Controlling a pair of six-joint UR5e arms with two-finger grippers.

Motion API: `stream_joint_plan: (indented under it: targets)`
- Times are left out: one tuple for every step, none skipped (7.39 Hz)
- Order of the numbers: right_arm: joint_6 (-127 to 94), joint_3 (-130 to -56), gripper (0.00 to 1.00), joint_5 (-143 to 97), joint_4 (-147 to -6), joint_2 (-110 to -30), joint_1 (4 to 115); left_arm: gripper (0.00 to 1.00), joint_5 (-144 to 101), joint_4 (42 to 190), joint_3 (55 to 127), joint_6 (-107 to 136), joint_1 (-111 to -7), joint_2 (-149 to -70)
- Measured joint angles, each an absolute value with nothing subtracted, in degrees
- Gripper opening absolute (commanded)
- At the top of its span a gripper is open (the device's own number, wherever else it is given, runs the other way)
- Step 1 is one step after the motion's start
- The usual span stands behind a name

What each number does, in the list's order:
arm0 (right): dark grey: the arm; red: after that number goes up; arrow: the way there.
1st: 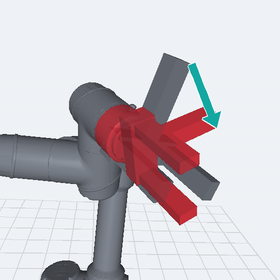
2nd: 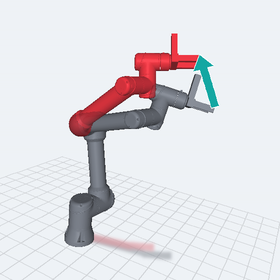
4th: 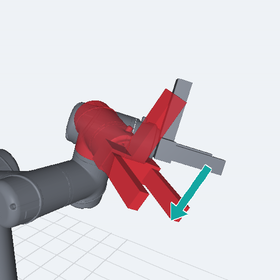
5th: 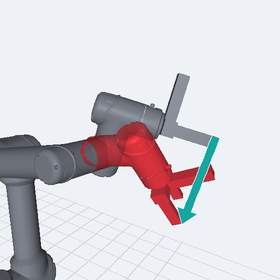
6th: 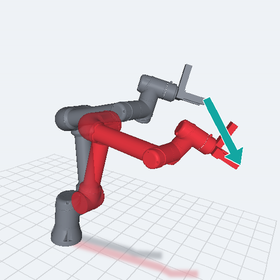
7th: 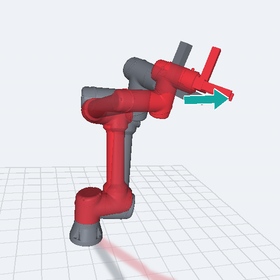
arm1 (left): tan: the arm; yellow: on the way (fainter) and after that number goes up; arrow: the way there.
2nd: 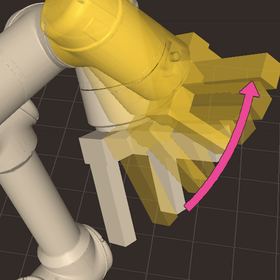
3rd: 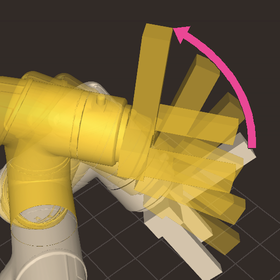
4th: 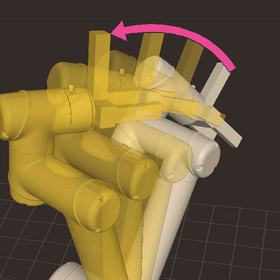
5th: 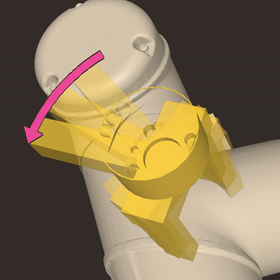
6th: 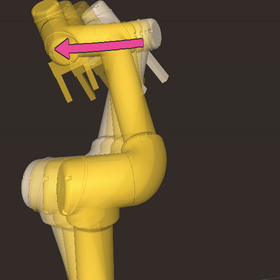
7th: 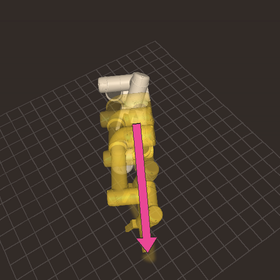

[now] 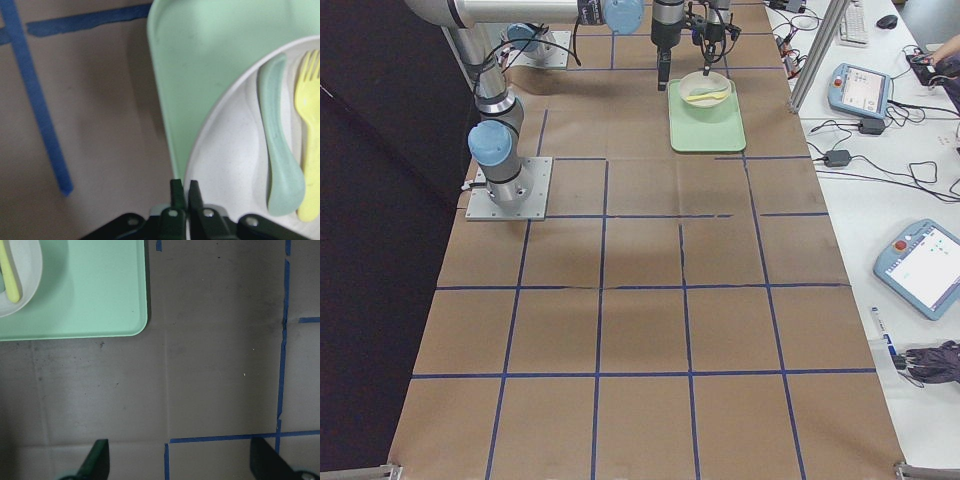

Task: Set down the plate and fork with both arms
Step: 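Slide the plate with the left gripper onto the mint-green tray, then open the left gripper and lift it away from the plate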

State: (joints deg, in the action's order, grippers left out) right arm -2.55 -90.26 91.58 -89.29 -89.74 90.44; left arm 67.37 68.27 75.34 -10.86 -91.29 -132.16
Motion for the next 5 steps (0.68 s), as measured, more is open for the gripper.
stream_joint_plan:
  targets:
    - [-2.5,-90.3,1.0,91.6,-89.3,-89.7,90.4,0.07,67.2,68.3,73.5,-9.7,-91.9,-134.0]
    - [-2.5,-90.3,1.0,91.6,-89.3,-89.7,90.4,0.14,67.3,68.3,72.5,-8.7,-92.4,-135.0]
    - [-2.5,-90.3,1.0,91.6,-89.3,-89.7,90.4,0.36,67.4,68.3,72.1,-8.0,-92.9,-135.5]
    - [-2.5,-90.3,1.0,91.6,-89.3,-89.7,90.4,0.77,67.5,68.3,71.9,-7.6,-93.1,-135.7]
    - [-2.5,-90.3,1.0,91.6,-89.3,-89.7,90.4,0.95,67.5,68.3,71.8,-7.4,-93.2,-135.7]
